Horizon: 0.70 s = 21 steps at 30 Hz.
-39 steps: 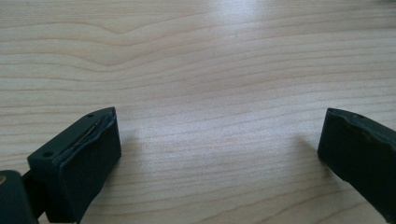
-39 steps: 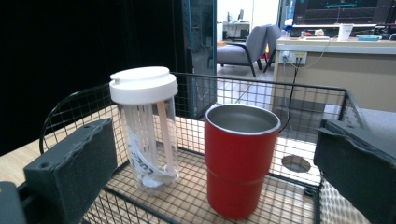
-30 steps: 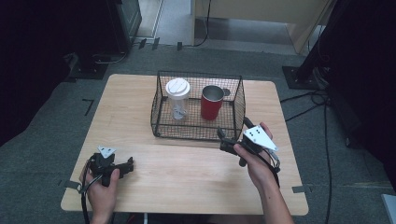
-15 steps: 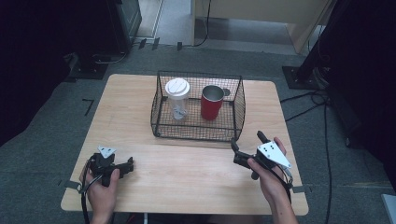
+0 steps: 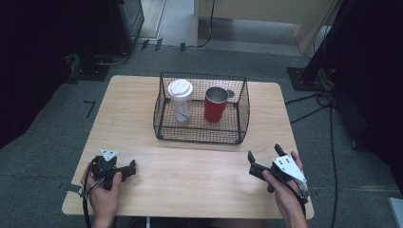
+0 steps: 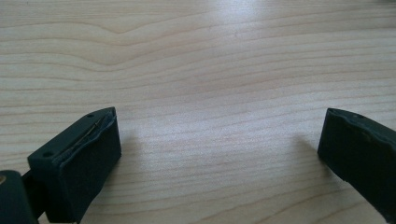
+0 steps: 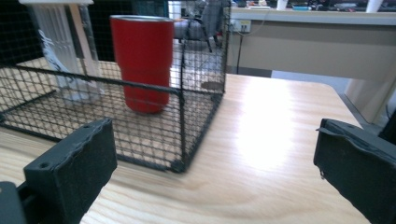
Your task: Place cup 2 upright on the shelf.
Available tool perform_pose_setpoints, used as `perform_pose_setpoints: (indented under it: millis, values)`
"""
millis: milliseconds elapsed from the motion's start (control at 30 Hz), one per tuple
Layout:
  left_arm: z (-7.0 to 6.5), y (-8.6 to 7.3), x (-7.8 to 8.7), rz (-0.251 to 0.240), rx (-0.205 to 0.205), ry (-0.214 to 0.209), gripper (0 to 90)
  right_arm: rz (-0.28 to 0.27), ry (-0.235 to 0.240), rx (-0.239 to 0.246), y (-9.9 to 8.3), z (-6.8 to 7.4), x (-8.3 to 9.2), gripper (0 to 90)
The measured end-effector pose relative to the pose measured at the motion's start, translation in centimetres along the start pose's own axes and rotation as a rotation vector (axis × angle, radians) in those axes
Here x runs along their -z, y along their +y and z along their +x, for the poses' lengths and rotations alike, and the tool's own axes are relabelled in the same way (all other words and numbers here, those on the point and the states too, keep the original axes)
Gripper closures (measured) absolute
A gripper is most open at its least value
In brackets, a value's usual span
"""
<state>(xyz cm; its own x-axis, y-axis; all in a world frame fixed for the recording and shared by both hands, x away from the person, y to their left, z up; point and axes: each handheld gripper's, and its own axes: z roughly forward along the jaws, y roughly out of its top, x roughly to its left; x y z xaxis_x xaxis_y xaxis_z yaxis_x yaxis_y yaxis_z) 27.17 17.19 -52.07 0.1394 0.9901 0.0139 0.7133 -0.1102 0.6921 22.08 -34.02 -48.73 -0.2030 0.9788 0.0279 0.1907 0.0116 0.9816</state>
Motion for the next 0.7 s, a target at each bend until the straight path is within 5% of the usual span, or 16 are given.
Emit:
perform_pose_setpoints:
  millis: [700]
  values:
    - [0.0, 0.0, 0.0, 0.000, 0.000, 0.000, 0.0, 0.094, -0.150, -0.013, -3.6, -4.1, 2.2, 0.0]
